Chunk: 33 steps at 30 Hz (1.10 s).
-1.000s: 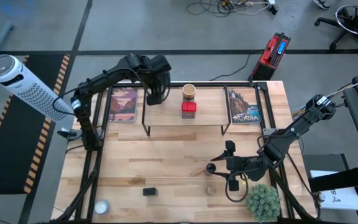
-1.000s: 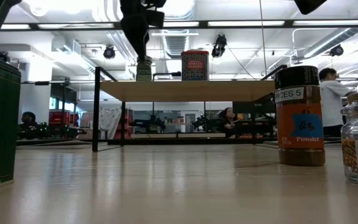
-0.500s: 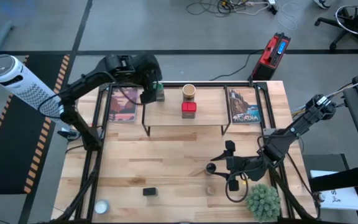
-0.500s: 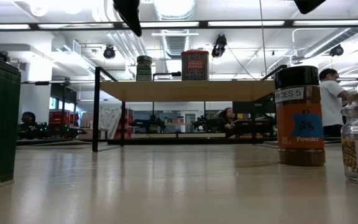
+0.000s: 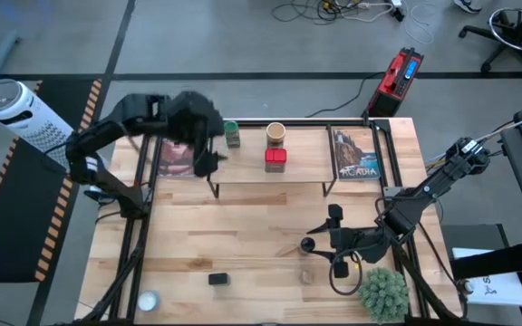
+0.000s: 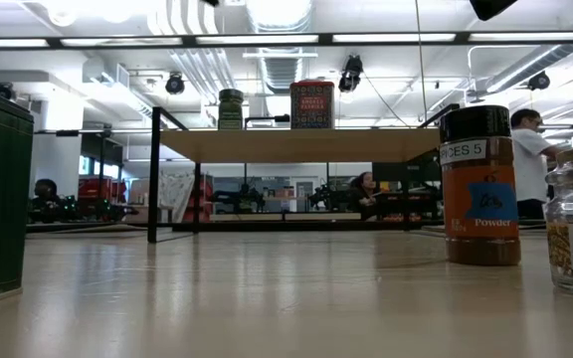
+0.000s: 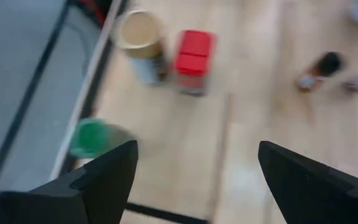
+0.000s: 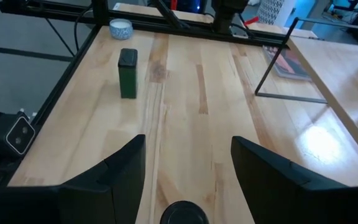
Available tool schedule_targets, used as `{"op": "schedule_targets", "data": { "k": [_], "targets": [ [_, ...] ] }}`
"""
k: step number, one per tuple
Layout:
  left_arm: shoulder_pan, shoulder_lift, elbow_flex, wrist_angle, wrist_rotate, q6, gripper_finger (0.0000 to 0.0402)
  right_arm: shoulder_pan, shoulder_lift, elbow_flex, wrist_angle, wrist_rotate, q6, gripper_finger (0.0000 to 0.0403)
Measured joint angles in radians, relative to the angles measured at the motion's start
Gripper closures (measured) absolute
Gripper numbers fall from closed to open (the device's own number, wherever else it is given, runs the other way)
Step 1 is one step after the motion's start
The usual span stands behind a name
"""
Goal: Shelf spices
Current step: Put the black seasoning can on the shelf
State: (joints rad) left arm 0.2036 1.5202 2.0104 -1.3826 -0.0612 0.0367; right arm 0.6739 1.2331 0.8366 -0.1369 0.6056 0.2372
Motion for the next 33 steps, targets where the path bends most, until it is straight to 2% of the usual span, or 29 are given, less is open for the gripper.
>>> {"op": "schedule_targets", "data": {
  "k": [5,12,16,23,26,33],
  "targets": [
    [-0.201,-0.03,-0.052,0.037,-0.008,-0.123,0.0091,0.0,0.0,0.0,0.0,0.0,-0.021,0.019],
    [-0.536,-0.054,-0.186,0.182,-0.183,-0.314,0.0112,-0.009,-0.006,0.0,0.002,0.001,-0.051,0.019],
    [-0.669,-0.052,-0.28,0.234,-0.218,-0.455,0.0123,-0.011,-0.009,0.0,0.017,0.0,-0.066,0.019],
    [-0.805,-0.037,-0.452,0.304,-0.216,-0.679,0.0135,-0.023,-0.01,0.0,0.018,-0.001,-0.075,0.019],
    [-0.839,-0.035,-0.526,0.366,-0.179,-0.762,0.0137,-0.028,-0.01,0.0,0.019,0.0,-0.075,0.019],
    [-0.88,-0.034,-0.685,0.656,-0.104,-0.845,0.0126,-0.038,-0.01,0.0,0.019,-0.002,-0.075,0.019]
  ]
}}
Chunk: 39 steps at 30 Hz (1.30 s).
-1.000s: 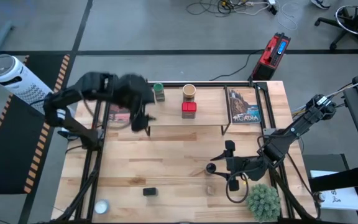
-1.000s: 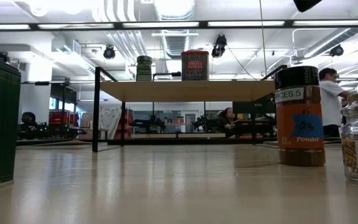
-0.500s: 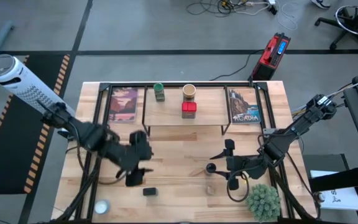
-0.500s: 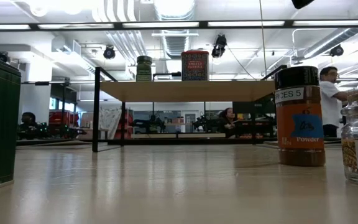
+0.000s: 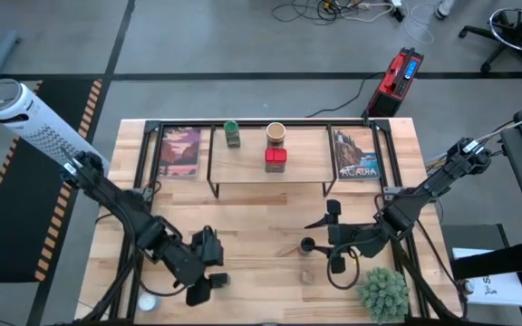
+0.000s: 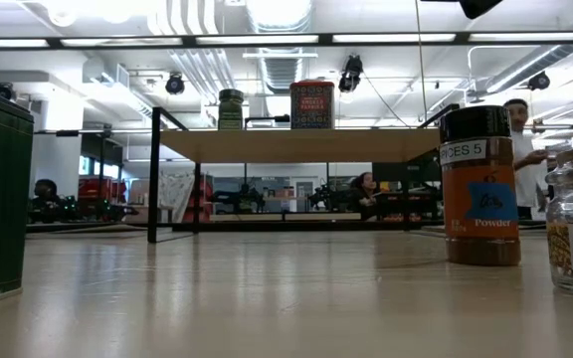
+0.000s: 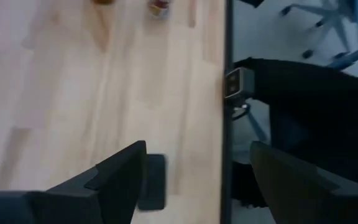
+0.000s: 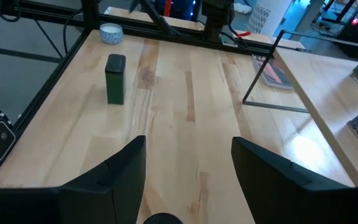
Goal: Shelf spices
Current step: Put the black seasoning can on the shelf
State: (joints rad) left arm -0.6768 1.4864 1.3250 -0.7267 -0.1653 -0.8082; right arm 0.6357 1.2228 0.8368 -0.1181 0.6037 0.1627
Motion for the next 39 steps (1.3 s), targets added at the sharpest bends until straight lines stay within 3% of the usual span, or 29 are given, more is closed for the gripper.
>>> {"op": "schedule_targets", "data": {
  "k": [7,13,17,27,39],
  "targets": [
    [-0.062,0.013,-0.09,0.189,0.001,-0.024,0.0119,0.0,0.0,0.0,-0.003,0.0,0.0,0.019],
    [-0.099,0.096,-0.041,0.203,-0.006,-0.024,0.0128,0.0,0.0,0.0,-0.005,0.0,0.001,0.019],
    [-0.113,0.191,0.071,0.112,-0.006,-0.007,0.0132,0.0,0.0,0.0,-0.005,0.0,0.002,0.019],
    [-0.119,0.399,0.402,-0.39,-0.037,-0.099,0.0136,0.0,0.0,0.0,-0.004,-0.001,0.01,0.019],
    [-0.098,0.471,0.39,-0.455,-0.065,-0.067,0.0115,-0.002,0.0,0.0,-0.003,-0.001,-0.008,0.019]
  ]
}}
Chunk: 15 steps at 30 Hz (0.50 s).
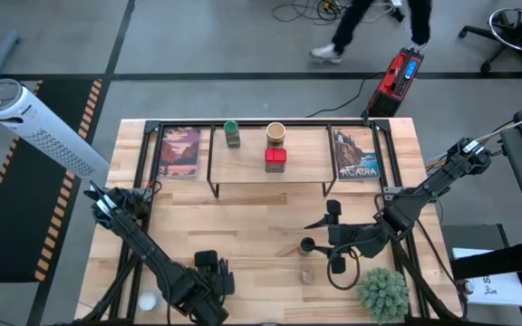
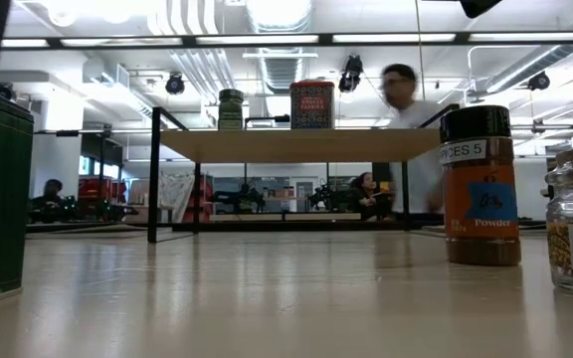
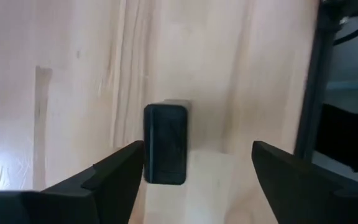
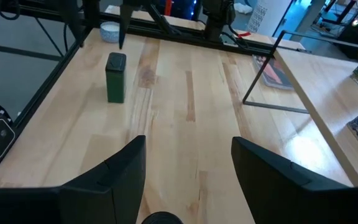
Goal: Shelf spices
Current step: Put the black seasoning can on the shelf
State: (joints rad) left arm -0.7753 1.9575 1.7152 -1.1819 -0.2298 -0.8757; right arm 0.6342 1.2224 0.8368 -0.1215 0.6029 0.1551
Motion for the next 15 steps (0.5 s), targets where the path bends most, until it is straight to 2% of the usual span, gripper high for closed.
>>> {"op": "schedule_targets", "data": {
  "k": [6,15],
  "targets": [
    [0.015,0.0,-0.072,-0.002,0.001,-0.014,0.0115,0.0,0.0,0.0,0.0,0.0,-0.003,0.019],
    [0.035,-0.001,-0.172,0.118,0.053,0.012,0.0108,0.0,0.0,0.0,0.001,0.0,-0.003,0.019]
  ]
}}
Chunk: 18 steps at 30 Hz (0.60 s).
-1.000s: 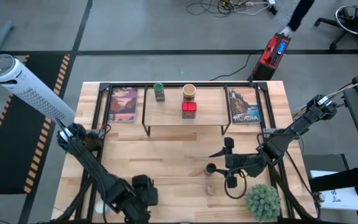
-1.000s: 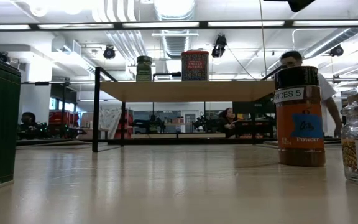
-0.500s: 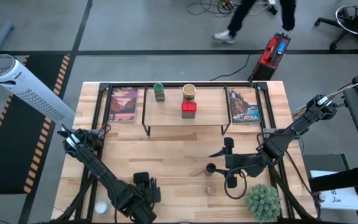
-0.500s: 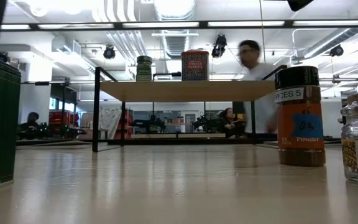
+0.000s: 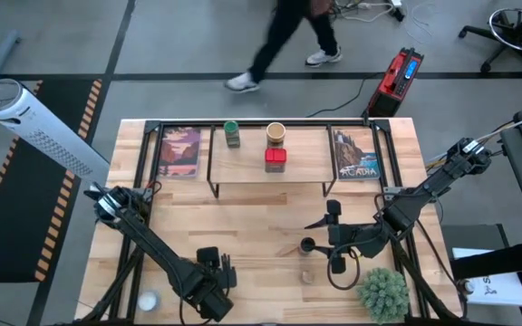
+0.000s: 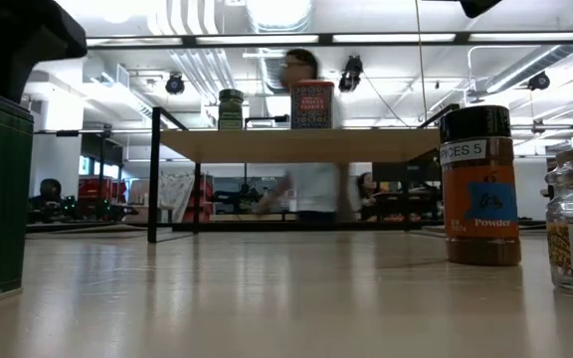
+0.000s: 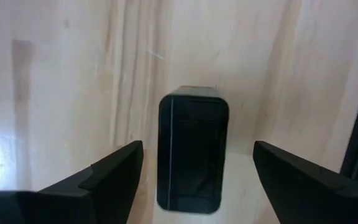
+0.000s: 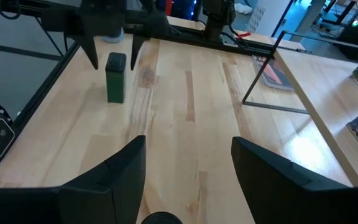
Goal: Shelf spices
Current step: Put the black seasoning can on the shelf
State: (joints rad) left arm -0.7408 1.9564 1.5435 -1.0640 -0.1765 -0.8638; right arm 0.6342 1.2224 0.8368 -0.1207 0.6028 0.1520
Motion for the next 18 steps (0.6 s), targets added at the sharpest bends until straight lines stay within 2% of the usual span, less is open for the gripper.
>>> {"op": "schedule_targets", "data": {
  "k": [5,12,18],
  "targets": [
    [0.016,0.0,-0.031,0.045,0.004,0.017,0.0112,0.0,0.0,0.0,0.0,0.0,0.0,0.019],
    [0.039,0.0,-0.062,0.111,0.004,0.056,0.0137,0.0,0.0,0.0,0.004,0.0,-0.006,0.019],
    [0.046,0.0,-0.127,0.184,0.042,0.06,0.016,0.0,0.0,0.0,0.005,-0.001,-0.006,0.019]
  ]
}}
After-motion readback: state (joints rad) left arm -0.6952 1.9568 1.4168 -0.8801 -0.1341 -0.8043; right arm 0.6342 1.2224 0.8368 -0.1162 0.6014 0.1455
